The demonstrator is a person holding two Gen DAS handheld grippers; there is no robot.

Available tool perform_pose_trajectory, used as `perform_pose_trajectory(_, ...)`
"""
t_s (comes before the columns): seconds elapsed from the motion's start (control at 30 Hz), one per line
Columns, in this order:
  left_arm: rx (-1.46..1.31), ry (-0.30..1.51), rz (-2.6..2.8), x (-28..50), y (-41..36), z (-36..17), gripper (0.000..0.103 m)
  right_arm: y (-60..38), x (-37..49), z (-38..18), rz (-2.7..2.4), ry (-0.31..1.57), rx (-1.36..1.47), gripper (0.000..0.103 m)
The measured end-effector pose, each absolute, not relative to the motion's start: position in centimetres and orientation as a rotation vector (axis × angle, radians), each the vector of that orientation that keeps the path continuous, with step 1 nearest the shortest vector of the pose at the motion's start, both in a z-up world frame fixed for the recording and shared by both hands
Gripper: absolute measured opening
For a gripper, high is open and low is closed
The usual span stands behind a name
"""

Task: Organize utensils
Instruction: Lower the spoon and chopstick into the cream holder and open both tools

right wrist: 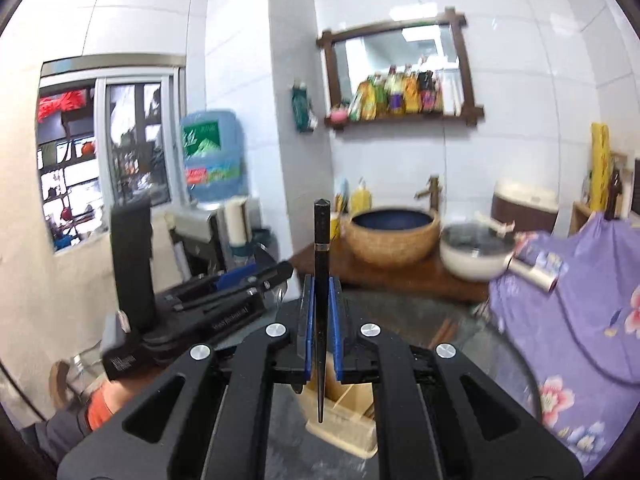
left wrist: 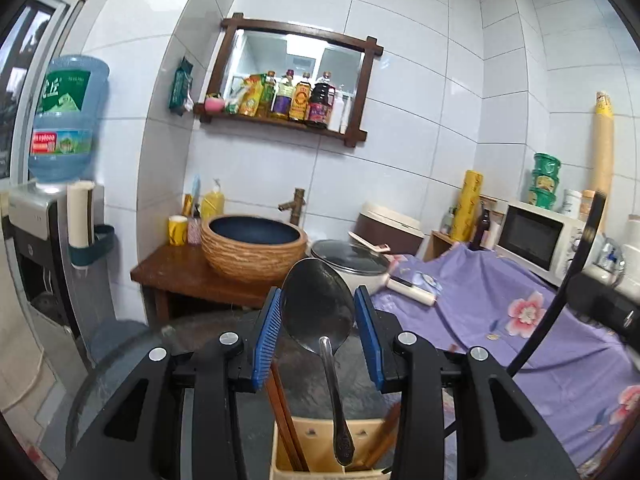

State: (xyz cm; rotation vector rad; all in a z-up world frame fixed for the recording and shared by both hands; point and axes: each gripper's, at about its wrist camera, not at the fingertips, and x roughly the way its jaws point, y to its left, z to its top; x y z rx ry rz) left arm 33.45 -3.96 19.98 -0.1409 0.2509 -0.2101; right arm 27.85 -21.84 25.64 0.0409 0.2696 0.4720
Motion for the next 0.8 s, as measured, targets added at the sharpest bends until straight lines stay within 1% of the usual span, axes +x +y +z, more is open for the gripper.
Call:
perform_pose_trajectory(0.07, -0.109, 0.252, -0.196, 34.2, -4.6, 19.0, 0.036, -21.8, 28.9, 26.3, 0.439, 0.241, 0.035, 0.008)
perform_pose_trajectory(0.17, -0.071, 0.269, -0.187, 35.1, -5.3, 16.2, 0.036, -21.7, 30.8, 25.4, 0.384, 0.228, 0.029, 0.008)
perform_pose_trajectory(0.3, -0.07, 0.331, -0.205, 35.3, -5.7, 12.4, 0.036, -21.4, 33.2, 21.5, 0.36, 0.288, 0.039, 0.008)
perform_pose_trajectory(0.4, -0.072, 0.362, -0.217, 35.2, -5.5, 10.7, 0.036, -21.1, 34.0, 18.4, 0.355, 0.337, 0.034, 0.008)
perform_pose_trajectory(0.6, -0.044, 0.405, -0.237, 35.0, -5.4, 8.8, 0.037, -20.3, 34.3, 14.1, 0.362, 0.412, 0.02, 0.008)
perform_pose_trajectory(0.8, 0.004, 0.43, -0.246, 34.9, -5.9, 7.4, 0.037, -20.2, 34.4, 12.5, 0.353, 0.427, 0.006, 0.008)
